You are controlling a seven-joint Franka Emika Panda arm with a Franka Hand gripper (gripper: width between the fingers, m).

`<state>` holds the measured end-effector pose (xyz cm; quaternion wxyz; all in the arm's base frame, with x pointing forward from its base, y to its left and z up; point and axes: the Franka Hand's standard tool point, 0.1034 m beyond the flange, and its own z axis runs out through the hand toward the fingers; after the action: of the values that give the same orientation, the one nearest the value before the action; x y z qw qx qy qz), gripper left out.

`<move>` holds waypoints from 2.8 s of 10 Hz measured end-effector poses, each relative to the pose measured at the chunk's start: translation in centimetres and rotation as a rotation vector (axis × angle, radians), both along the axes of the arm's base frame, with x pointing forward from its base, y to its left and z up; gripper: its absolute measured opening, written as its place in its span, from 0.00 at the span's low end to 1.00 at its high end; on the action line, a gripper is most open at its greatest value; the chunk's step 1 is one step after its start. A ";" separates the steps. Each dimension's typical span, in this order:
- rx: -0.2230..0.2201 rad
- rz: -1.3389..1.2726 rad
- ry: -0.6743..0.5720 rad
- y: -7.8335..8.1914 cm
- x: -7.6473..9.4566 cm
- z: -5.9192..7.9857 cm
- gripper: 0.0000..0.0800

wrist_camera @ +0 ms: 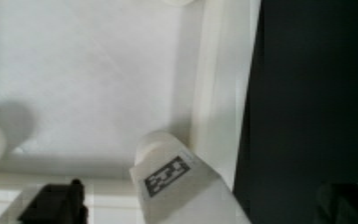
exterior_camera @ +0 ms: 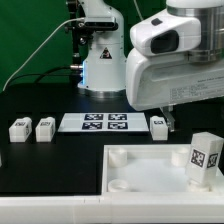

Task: Assemble one leg

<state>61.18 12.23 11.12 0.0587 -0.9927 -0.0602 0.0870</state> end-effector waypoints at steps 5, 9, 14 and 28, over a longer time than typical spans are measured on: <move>0.007 -0.006 -0.086 0.6 1.4 -1.5 0.81; 0.013 0.013 -0.125 0.2 1.4 -2.7 0.78; 0.009 0.008 -0.126 -0.1 1.5 -2.8 0.39; -0.069 -1.480 0.126 -0.6 2.0 -3.3 0.37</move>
Offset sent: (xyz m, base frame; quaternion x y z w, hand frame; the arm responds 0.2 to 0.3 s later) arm 0.0102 0.0047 -0.0104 -0.0135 0.0316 -0.0046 0.9994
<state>63.17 11.64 7.84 0.0741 -0.7681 0.6306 0.0831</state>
